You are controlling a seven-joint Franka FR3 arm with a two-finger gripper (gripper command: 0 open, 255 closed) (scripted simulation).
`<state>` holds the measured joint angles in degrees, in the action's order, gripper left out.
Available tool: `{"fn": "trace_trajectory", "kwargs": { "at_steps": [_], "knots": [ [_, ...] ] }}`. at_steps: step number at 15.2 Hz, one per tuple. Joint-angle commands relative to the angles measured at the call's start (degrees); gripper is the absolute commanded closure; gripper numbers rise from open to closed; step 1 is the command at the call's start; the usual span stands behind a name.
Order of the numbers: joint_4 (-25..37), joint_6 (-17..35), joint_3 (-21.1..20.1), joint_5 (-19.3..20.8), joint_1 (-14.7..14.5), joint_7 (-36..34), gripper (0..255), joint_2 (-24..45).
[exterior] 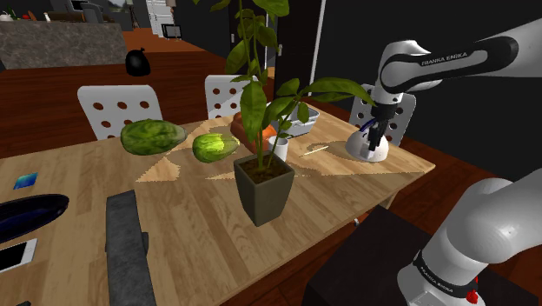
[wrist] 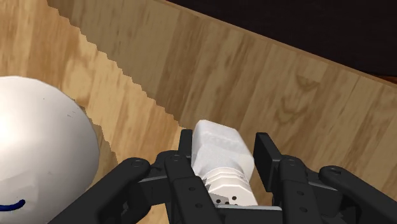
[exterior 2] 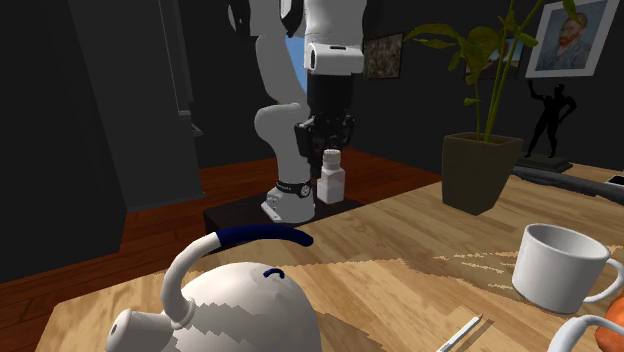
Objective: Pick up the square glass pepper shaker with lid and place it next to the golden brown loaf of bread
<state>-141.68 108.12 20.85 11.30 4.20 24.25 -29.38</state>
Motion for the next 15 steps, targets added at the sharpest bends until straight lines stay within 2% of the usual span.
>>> {"fn": "trace_trajectory", "kwargs": {
  "at_steps": [1,15],
  "knots": [
    [1.27,-1.60,-0.23,-0.14,-0.05,0.04,255,-0.30],
    [11.08,-12.63,-1.84,-1.17,-0.47,0.27,255,-1.53]
  ]
}}
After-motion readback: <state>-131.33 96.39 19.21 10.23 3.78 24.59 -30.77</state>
